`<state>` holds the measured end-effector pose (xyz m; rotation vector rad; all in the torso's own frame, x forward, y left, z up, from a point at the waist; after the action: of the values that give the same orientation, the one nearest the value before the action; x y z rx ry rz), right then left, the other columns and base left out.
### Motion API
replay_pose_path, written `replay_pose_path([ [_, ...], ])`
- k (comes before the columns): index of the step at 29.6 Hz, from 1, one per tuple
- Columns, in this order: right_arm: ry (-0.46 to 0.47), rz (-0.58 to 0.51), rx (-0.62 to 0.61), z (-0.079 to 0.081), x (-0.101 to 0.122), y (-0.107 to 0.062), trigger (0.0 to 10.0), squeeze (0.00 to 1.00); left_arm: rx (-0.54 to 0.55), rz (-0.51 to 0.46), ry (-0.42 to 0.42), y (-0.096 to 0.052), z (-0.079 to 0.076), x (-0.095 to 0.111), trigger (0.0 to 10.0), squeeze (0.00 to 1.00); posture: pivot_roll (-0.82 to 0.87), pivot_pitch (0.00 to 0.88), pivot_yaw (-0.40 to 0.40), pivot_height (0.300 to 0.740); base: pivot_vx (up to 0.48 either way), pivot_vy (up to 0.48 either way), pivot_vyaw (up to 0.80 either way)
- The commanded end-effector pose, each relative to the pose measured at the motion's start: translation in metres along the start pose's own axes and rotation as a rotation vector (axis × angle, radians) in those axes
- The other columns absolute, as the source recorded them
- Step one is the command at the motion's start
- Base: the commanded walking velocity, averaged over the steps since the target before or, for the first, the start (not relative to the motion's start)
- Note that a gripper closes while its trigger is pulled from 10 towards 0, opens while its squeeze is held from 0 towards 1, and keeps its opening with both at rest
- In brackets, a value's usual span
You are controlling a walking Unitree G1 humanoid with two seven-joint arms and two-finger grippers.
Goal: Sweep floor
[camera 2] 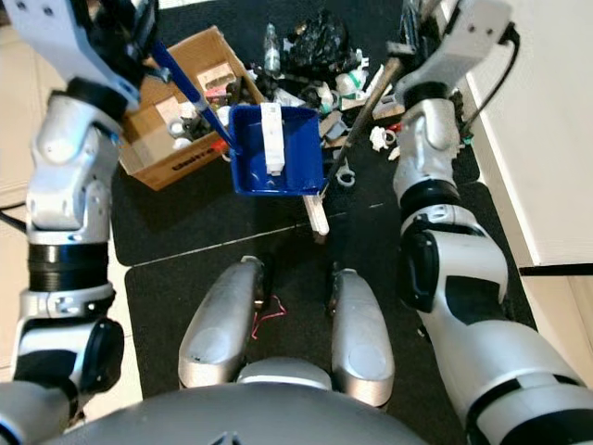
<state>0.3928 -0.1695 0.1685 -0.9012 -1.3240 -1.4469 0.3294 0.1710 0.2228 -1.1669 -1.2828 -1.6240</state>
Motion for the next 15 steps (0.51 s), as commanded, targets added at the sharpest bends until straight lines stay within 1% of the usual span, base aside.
replay_pose_path([
  [1,-0.040,0.012,-0.012,-0.004,0.007,0.006,10.0,0.00,0.004,-0.075,0.021,0.005,0.005,0.016,10.0,0.00,0.28,0.012,-0.009,0.740,0.000,0.000,0.00],
  [4,-0.054,0.012,-0.022,-0.006,0.009,0.008,10.0,0.00,0.014,-0.079,0.020,0.007,0.006,0.017,10.0,0.00,0.28,0.000,-0.016,0.740,0.000,0.000,0.00],
  [5,-0.038,-0.006,-0.014,-0.006,0.011,0.008,10.0,0.00,0.026,-0.091,0.017,0.009,0.008,0.019,10.0,0.00,0.28,0.000,-0.019,0.740,0.000,0.000,0.00],
  [7,-0.036,-0.015,-0.002,-0.005,0.012,0.008,10.0,0.00,0.033,-0.100,0.019,0.011,0.009,0.020,10.0,0.00,0.28,0.000,-0.022,0.740,0.000,0.000,0.00],
  [9,-0.060,-0.023,0.017,-0.004,0.013,0.008,10.0,0.00,0.044,-0.114,0.028,0.014,0.013,0.024,10.0,0.00,0.28,0.000,-0.024,0.740,0.000,0.000,0.00],
  [11,-0.067,-0.019,0.006,-0.005,0.013,0.008,10.0,0.00,0.060,-0.116,0.040,0.015,0.018,0.025,10.0,0.00,0.28,0.000,-0.023,0.740,0.000,0.000,0.00],
  [12,-0.067,-0.019,0.006,-0.005,0.013,0.008,10.0,0.00,0.060,-0.116,0.040,0.015,0.018,0.025,10.0,0.00,0.28,0.000,-0.023,0.740,0.000,0.000,0.00],
  [13,-0.067,-0.016,-0.001,-0.005,0.013,0.009,10.0,0.00,0.066,-0.116,0.043,0.015,0.020,0.025,10.0,0.00,0.28,0.000,-0.023,0.740,0.000,0.000,0.00],
  [14,-0.070,-0.018,0.003,-0.005,0.014,0.009,10.0,0.00,0.102,-0.124,0.052,0.016,0.030,0.027,10.0,0.00,0.28,0.000,-0.020,0.740,0.000,0.000,0.00],
  [15,-0.071,-0.018,0.003,-0.005,0.014,0.010,10.0,0.00,0.115,-0.126,0.053,0.016,0.032,0.028,10.0,0.00,0.28,0.000,-0.020,0.740,0.000,0.000,0.00],
])
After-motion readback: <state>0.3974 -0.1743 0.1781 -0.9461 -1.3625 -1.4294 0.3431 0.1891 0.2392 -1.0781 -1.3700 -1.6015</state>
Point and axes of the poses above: a point about 5 cm out from each wrist's last joint towards the gripper, its own y axis pointing out of the wrist towards the gripper, its own x axis along the axis of the wrist's last joint, z = x × y, the point moved 1 cm from there along y, pointing out of the wrist towards the gripper, and after that the axes turned 2 degrees about -y, right-handed, at the moved point
